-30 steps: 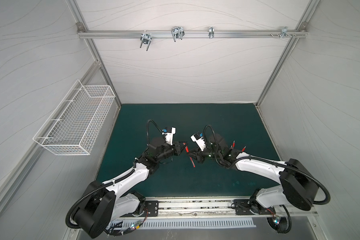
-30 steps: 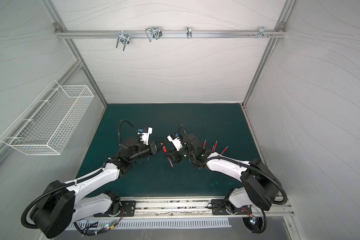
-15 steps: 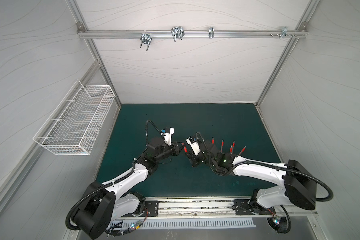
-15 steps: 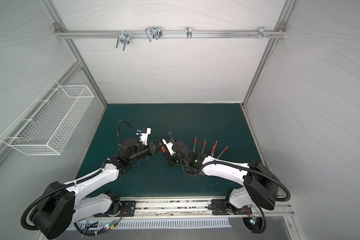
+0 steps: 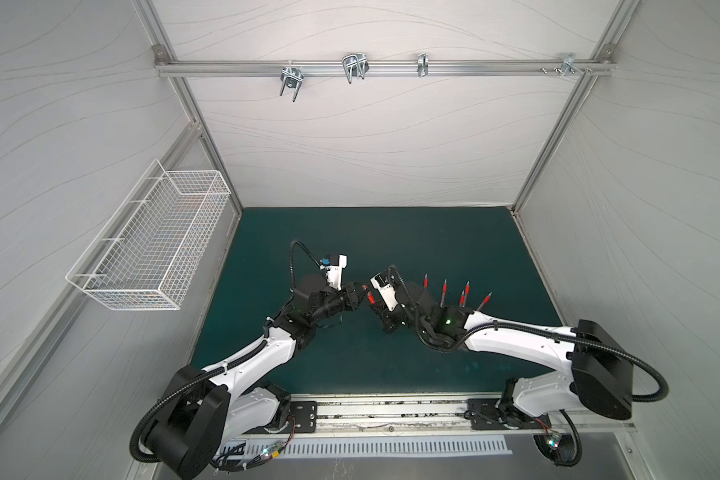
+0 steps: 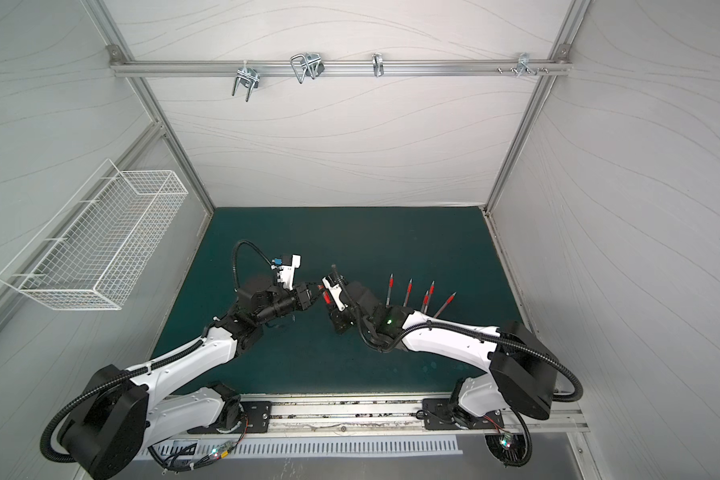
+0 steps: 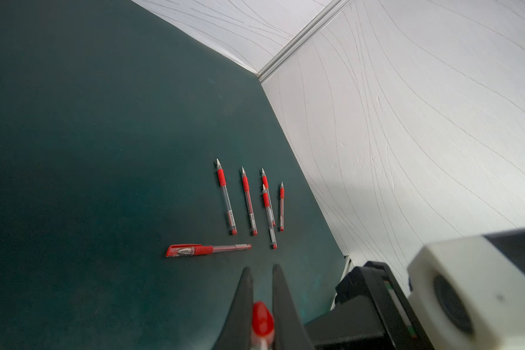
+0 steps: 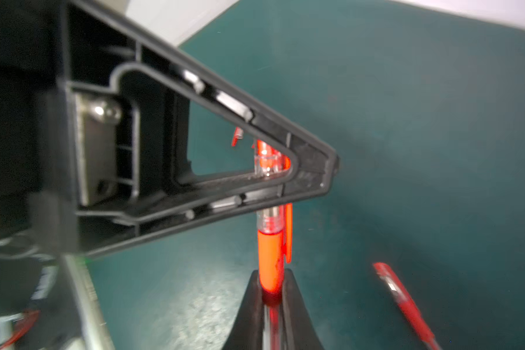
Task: Remove pen caps from pens
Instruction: Open the pen cap on the pen.
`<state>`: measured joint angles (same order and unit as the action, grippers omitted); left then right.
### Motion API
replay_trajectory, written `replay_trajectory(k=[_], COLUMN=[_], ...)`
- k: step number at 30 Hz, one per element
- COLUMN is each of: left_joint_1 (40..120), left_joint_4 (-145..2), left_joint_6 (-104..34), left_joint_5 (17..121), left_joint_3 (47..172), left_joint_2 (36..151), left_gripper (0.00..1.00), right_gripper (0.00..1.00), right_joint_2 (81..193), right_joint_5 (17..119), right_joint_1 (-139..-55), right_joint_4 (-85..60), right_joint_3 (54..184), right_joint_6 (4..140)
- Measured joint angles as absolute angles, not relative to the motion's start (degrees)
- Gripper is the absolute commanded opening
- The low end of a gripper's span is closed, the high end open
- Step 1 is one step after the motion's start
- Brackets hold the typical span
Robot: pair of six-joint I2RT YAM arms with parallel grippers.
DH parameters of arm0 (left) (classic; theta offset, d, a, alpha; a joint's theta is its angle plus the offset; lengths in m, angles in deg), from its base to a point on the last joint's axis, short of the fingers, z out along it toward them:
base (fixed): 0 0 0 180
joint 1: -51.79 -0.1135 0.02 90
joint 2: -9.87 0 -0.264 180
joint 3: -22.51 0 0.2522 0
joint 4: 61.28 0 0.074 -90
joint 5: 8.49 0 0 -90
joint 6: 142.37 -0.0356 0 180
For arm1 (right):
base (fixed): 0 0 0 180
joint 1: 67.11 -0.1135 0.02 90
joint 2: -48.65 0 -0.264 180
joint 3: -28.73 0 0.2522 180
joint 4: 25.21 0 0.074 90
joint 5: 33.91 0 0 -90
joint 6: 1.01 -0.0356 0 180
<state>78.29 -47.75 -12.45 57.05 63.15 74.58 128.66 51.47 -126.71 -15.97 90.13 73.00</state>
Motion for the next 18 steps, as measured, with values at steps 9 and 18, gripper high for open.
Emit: replay_trajectory(k=[9, 18], left_joint_1=[77.5, 76.5], left_joint_4=[-48.0, -48.6], left_joint_6=[-11.2, -10.6], left_joint_5=[58.2, 59.1], left_joint_3=[60.3, 60.2], left_joint_2=[70.9, 70.9], left_gripper=[0.0, 0.0], right_gripper=[0.0, 0.0], right_joint_2=[131.3, 133.0], right_joint_5=[72.2, 53.2], right_joint_1=[-120.4, -128.3], right_joint_4=[-21.5, -13.3], right_joint_3=[89.0, 94.8], right_joint_6=[71.8, 73.7])
